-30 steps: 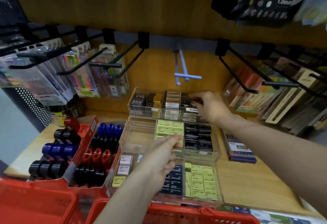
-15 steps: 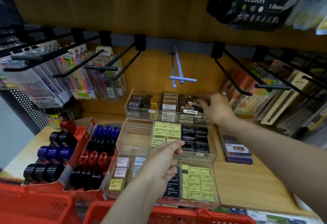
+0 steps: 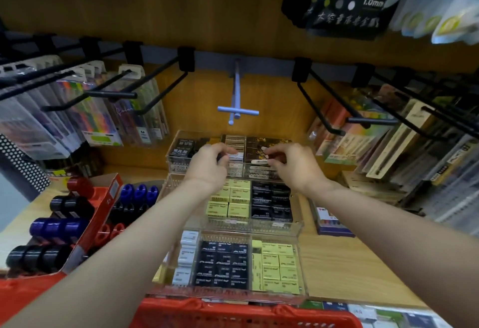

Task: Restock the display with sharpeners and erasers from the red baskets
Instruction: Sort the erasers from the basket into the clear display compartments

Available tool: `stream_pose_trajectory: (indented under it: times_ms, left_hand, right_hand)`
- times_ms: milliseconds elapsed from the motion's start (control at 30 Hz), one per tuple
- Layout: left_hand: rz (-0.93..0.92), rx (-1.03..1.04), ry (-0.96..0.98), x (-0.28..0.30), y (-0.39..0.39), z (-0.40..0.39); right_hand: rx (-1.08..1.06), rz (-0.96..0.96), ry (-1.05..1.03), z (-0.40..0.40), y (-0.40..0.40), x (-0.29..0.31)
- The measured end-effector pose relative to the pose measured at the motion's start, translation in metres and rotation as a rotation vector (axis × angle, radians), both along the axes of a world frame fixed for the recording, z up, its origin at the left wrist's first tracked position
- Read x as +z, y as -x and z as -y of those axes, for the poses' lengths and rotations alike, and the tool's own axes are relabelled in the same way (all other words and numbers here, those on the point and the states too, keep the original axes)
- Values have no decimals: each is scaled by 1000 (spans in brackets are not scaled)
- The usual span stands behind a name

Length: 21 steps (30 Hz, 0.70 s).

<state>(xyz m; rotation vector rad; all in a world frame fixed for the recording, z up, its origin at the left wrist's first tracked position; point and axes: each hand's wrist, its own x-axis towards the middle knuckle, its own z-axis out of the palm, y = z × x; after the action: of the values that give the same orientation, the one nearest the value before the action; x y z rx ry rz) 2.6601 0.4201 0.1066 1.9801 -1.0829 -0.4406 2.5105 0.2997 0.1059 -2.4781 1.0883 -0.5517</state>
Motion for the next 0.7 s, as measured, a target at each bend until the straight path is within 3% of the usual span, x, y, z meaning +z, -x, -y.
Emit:
stream_pose_trajectory:
  times_ms: [133, 233, 333, 467, 567, 700]
  left_hand:
    - [205, -8, -165, -10, -5, 11]
    - [248, 16, -147, -16, -5, 10]
    - [258, 38, -111, -16, -6, 11]
    - [258, 62, -114, -14, -8, 16]
    - [235, 67, -117, -13, -10, 17]
    - [208, 73, -108, -15, -11, 18]
  right_hand:
    - [-20, 36, -2, 3, -5, -2]
    - [26, -20, 36, 3, -3, -4]
    - [85, -82, 86, 3, 3, -2]
    - [-81, 1, 136, 16, -1, 4]
    - [-203, -97, 35, 26, -13, 1]
    - [-221, -69, -5, 35, -29, -4]
